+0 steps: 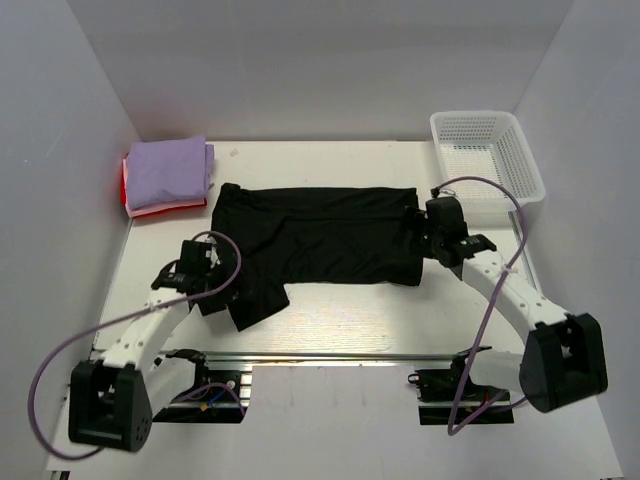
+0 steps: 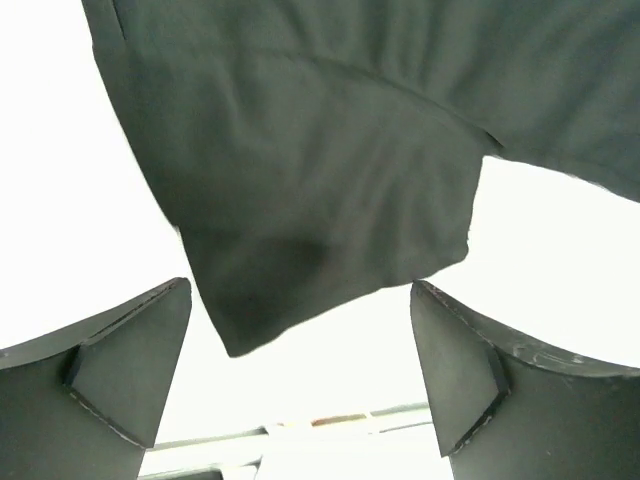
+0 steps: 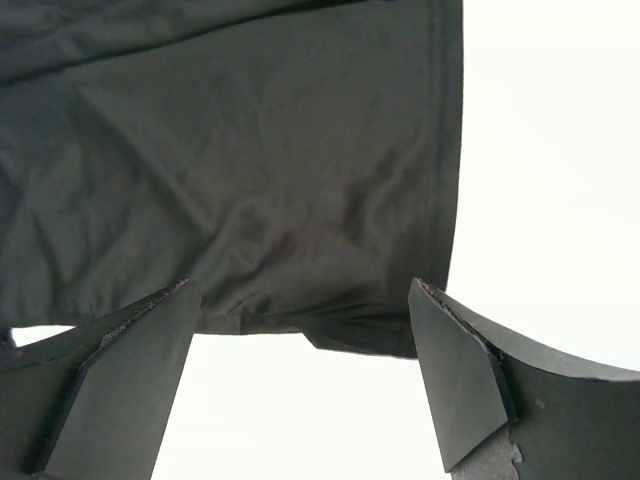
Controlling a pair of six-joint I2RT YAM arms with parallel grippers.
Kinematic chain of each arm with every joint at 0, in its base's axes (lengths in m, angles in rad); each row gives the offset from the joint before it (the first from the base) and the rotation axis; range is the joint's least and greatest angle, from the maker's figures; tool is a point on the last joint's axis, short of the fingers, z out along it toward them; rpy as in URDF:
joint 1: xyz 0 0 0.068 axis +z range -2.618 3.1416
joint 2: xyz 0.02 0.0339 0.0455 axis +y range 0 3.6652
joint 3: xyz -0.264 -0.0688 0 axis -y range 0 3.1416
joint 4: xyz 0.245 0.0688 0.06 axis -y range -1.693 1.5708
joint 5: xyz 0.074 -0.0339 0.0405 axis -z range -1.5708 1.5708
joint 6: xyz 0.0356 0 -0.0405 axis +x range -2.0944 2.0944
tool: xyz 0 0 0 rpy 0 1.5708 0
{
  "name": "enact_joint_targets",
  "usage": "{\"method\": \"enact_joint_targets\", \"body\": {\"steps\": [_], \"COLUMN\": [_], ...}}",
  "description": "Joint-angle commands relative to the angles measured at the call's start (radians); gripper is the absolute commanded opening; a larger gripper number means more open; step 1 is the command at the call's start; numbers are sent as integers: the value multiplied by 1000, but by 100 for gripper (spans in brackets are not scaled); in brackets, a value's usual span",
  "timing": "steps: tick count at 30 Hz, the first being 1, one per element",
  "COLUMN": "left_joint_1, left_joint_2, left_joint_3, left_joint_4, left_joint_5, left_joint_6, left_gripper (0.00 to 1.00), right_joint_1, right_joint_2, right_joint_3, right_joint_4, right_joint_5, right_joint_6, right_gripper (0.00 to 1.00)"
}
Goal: Fold and stack the t-shirts
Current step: Grap the side of the flattened tshirt closest away from the robot with both arms
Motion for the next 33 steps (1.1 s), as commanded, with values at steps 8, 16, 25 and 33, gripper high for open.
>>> {"method": "enact_joint_targets", "body": {"steps": [8,16,25,33], "left_joint_1": [-69,-153,-181,-190], "left_joint_2": [-97,35,125,135], "left_joint_3": [-39,-49,-24,33], "left_joint_4": [-162,-181,-116,-9], "left_joint_5": [-16,-97,-184,-111], "left_joint_6": [-129,-191,-177,-99], "left_gripper": [93,81,33,0], "right_joint_1": [-2,-6,-8,-6], "right_joint_2": [-102,-51,-10,12], "right_joint_3": [-115,-115,-123,-153], "right_joint_4": [-55,-59,-46,-22], "right_joint_5": [102,97,56,22], "right_joint_6": [83,83,77,74], "right_gripper": [90,90,90,86]}}
